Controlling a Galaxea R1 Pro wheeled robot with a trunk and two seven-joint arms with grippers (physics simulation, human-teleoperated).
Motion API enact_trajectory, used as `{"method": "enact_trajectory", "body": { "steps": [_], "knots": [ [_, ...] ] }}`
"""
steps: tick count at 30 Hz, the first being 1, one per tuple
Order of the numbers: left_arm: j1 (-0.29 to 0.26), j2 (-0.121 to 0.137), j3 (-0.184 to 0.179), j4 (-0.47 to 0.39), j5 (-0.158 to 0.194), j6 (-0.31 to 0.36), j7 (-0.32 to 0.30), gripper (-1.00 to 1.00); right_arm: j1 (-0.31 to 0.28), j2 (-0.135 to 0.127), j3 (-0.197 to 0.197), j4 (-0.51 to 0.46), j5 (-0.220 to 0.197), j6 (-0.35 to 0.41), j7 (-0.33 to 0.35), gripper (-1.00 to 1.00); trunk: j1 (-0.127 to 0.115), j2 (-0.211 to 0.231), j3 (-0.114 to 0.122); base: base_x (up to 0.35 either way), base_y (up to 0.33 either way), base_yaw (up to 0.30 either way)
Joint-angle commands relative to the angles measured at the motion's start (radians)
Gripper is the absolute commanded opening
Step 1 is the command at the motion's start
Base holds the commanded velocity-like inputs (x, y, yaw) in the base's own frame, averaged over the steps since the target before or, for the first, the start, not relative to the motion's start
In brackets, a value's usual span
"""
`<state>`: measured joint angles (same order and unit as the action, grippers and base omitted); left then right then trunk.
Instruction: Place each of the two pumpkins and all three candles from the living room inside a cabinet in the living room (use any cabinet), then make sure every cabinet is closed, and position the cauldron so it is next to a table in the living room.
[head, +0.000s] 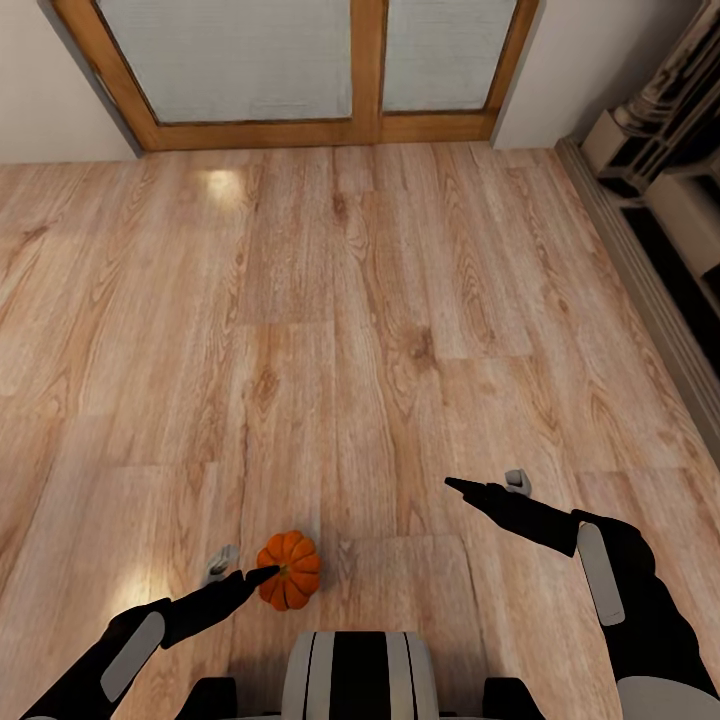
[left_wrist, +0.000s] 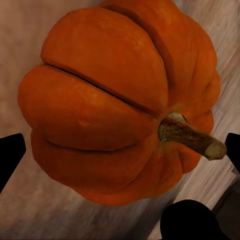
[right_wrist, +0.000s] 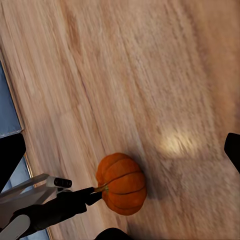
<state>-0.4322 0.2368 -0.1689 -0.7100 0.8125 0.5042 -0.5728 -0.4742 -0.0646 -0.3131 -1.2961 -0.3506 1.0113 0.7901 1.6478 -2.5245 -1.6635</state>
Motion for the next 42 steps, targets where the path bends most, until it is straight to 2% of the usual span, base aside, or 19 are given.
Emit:
{"method": "enact_trajectory", "body": {
  "steps": [1,15,19,26,31,42],
  "knots": [
    [0.0,0.001,-0.003,0.0,0.01,0.006,0.001,1.0,0.0,0.0,-0.001,0.0,0.004,0.004,0.006,1.0,0.0,0.0,0.0,0.016,0.0,0.0],
    [0.0,0.004,-0.002,0.0,0.011,0.007,-0.007,1.0,0.0,0.0,-0.001,0.0,0.004,0.004,0.006,1.0,0.0,0.0,0.0,0.002,0.0,0.0],
    [0.0,0.004,-0.001,0.0,0.011,0.007,-0.006,1.0,0.0,0.0,-0.001,0.0,0.004,0.004,0.006,1.0,0.002,-0.001,-0.016,0.0,0.0,0.0],
    [0.0,0.004,-0.001,0.0,0.011,0.007,-0.006,1.0,0.0,0.0,-0.001,0.0,0.004,0.004,0.006,1.0,0.002,-0.001,-0.016,0.0,0.0,0.0],
    [0.0,0.003,-0.001,0.0,0.011,0.007,-0.006,1.0,0.0,0.0,-0.001,0.0,0.004,0.004,0.006,1.0,0.004,-0.002,-0.035,0.0,0.0,0.0],
    [0.0,0.003,-0.001,0.0,0.011,0.007,-0.006,1.0,0.0,0.0,-0.001,0.0,0.004,0.004,0.006,1.0,0.004,-0.002,-0.035,0.0,0.0,0.0]
  ]
}}
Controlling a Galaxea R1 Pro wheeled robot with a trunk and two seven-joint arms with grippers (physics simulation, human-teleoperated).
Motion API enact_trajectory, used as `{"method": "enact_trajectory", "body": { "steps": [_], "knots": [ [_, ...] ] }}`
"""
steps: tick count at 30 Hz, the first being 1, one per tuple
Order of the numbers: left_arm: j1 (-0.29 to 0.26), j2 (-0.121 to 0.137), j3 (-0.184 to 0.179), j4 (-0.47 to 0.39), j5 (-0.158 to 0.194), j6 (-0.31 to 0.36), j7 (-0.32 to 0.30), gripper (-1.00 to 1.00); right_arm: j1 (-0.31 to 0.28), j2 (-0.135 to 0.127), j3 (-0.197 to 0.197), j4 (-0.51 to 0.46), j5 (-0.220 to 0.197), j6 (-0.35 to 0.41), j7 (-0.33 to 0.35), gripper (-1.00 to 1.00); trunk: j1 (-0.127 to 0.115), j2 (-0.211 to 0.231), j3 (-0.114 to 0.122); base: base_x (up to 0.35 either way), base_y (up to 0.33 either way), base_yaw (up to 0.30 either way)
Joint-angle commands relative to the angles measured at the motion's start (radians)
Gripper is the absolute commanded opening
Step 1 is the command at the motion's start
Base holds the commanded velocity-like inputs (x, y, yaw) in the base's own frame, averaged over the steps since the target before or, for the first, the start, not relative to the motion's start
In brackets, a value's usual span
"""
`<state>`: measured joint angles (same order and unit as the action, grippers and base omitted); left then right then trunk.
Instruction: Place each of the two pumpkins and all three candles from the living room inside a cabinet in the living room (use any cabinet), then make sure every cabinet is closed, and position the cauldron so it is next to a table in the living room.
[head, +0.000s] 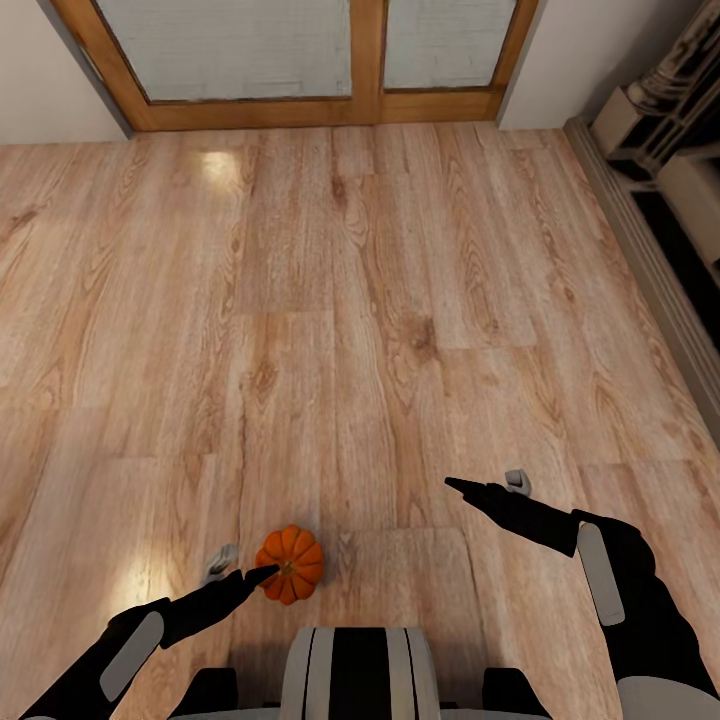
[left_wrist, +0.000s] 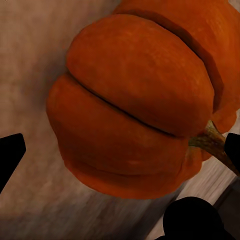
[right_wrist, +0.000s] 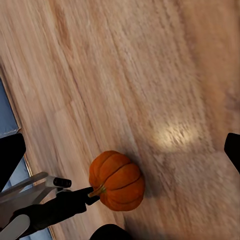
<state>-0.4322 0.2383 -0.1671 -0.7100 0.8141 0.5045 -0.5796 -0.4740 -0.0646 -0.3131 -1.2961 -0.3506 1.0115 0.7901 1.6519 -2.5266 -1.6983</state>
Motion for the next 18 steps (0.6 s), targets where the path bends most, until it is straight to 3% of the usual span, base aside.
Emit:
{"method": "enact_trajectory", "body": {
  "steps": [1,6,18],
  "knots": [
    [0.0,0.001,-0.003,0.0,0.01,0.006,0.001,1.0,-0.001,0.0,-0.001,0.0,0.004,0.004,0.006,1.0,0.0,0.0,0.0,0.0,0.0,0.0],
    [0.0,0.001,-0.003,0.0,0.01,0.007,0.004,1.0,-0.001,0.0,-0.001,0.0,0.004,0.004,0.006,1.0,0.002,-0.001,-0.02,0.0,0.0,0.0],
    [0.0,0.0,-0.003,0.0,0.01,0.006,0.006,1.0,0.0,0.0,-0.002,0.0,0.004,0.004,0.006,1.0,0.003,-0.002,-0.028,0.0,0.0,0.0]
  ]
}}
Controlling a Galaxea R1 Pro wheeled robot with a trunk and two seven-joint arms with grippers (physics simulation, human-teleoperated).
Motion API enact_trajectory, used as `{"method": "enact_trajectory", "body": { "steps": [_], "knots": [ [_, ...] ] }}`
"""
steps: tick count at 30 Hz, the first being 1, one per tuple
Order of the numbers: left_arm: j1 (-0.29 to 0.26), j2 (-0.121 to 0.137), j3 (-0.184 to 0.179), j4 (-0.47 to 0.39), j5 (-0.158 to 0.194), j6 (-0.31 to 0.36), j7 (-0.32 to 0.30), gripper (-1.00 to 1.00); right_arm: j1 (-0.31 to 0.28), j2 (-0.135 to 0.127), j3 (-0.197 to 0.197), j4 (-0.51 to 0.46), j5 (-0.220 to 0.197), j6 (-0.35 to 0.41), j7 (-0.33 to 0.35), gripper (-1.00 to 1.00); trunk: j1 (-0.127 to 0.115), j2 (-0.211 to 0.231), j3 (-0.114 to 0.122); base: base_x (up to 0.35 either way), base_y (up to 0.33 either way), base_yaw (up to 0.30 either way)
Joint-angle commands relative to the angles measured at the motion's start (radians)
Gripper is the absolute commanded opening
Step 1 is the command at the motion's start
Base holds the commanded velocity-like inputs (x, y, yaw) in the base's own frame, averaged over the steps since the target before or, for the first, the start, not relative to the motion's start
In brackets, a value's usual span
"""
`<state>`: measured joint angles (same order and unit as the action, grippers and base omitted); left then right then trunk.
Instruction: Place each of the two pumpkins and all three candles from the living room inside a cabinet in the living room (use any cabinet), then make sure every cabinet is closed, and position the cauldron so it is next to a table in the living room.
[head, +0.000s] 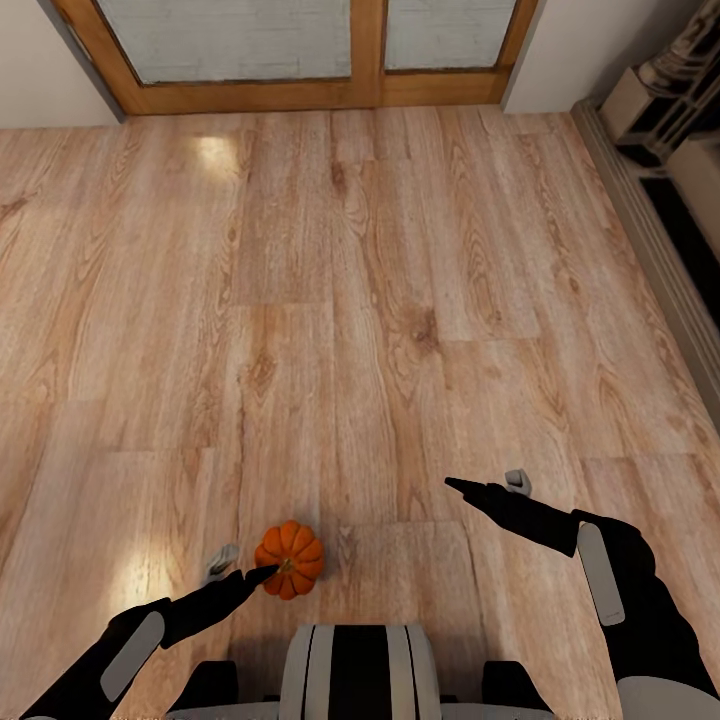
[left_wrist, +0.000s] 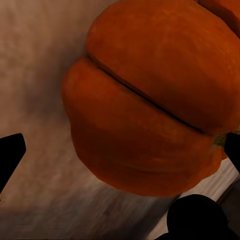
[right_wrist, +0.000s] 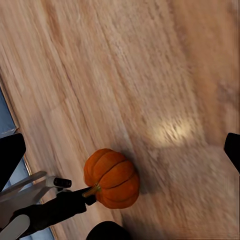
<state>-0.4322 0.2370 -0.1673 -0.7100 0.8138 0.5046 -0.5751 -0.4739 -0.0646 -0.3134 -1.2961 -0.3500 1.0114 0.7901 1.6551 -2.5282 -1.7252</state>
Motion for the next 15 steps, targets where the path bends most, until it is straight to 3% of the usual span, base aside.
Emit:
{"method": "enact_trajectory", "body": {
  "steps": [1,11,15],
  "knots": [
    [0.0,0.001,-0.003,0.0,0.01,0.006,0.001,1.0,-0.001,0.0,-0.002,0.0,0.003,0.004,0.006,1.0,0.0,0.0,-0.004,0.0,0.0,0.0],
    [0.0,0.001,-0.003,0.0,0.011,0.006,0.0,1.0,-0.001,0.0,-0.001,0.0,0.003,0.004,0.006,1.0,0.0,0.0,-0.004,0.0,0.0,0.0],
    [0.0,0.001,-0.004,0.0,0.011,0.006,0.0,1.0,-0.001,0.0,-0.001,0.0,0.003,0.004,0.006,1.0,0.0,0.0,-0.004,0.0,-0.119,0.0]
  ]
}}
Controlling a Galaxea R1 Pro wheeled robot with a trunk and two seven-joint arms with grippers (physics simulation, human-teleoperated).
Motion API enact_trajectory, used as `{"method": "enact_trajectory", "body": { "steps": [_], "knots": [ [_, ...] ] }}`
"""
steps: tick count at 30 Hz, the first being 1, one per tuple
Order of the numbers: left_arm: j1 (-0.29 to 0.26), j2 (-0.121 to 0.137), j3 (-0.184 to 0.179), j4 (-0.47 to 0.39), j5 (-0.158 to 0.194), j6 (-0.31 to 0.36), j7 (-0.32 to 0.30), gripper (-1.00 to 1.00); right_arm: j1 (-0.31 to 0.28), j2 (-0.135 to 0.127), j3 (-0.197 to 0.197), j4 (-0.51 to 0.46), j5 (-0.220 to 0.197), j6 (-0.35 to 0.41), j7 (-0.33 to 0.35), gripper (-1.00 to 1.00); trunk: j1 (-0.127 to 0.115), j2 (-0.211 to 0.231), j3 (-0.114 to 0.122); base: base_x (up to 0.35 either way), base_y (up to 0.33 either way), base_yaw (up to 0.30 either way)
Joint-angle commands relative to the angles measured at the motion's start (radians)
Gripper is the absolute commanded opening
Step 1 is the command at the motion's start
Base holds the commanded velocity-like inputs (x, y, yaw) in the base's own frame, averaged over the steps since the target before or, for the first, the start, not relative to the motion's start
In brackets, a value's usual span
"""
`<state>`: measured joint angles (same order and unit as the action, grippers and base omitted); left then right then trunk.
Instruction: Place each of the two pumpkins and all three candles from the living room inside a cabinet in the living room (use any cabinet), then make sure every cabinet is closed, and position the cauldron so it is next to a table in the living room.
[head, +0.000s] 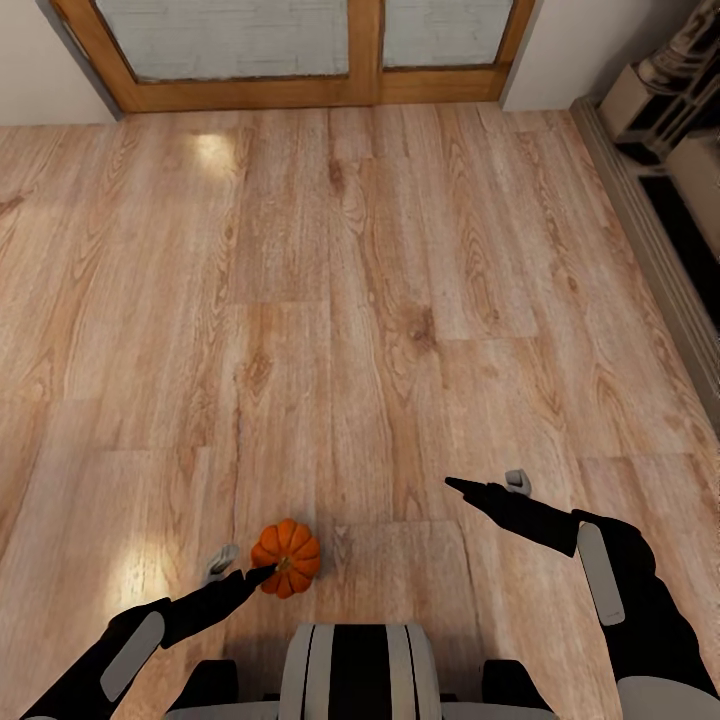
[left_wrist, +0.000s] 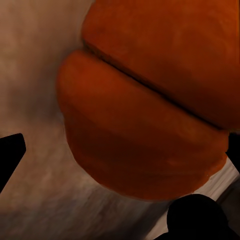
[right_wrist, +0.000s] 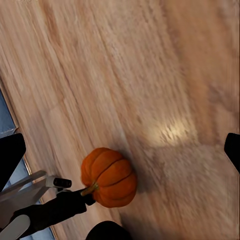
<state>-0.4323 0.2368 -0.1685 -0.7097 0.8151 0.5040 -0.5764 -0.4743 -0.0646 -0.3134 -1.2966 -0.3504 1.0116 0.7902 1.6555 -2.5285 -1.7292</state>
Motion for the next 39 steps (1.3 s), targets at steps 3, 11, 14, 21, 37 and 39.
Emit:
{"method": "enact_trajectory", "body": {
  "steps": [3,11,14,21,37,39],
  "knots": [
    [0.0,0.001,-0.002,-0.001,0.01,0.007,-0.001,1.0,0.0,0.0,-0.002,0.0,0.004,0.004,0.006,1.0,0.0,0.0,0.0,0.0,-0.076,0.0],
    [0.0,0.001,-0.002,-0.001,0.01,0.007,0.0,1.0,-0.001,0.0,-0.003,0.0,0.004,0.004,0.006,1.0,0.0,0.0,0.0,0.0,-0.011,0.0],
    [0.0,0.001,-0.002,-0.001,0.01,0.007,0.0,1.0,0.0,0.0,-0.003,0.0,0.004,0.004,0.006,1.0,0.0,0.0,0.0,0.0,0.0,0.0],
    [0.0,0.001,-0.001,-0.001,0.01,0.007,0.0,1.0,-0.001,0.0,-0.003,0.0,0.004,0.004,0.006,1.0,0.0,0.0,0.0,0.0,0.0,0.0],
    [0.0,0.001,0.0,-0.001,0.01,0.007,-0.003,-1.0,-0.001,0.0,-0.003,0.0,0.004,0.004,0.007,1.0,0.0,0.0,0.0,0.0,0.0,0.0],
    [0.0,0.001,0.0,-0.001,0.01,0.007,-0.003,-1.0,0.0,0.0,-0.003,0.0,0.004,0.004,0.007,1.0,0.0,0.0,0.0,0.0,0.0,0.0]
  ]
}}
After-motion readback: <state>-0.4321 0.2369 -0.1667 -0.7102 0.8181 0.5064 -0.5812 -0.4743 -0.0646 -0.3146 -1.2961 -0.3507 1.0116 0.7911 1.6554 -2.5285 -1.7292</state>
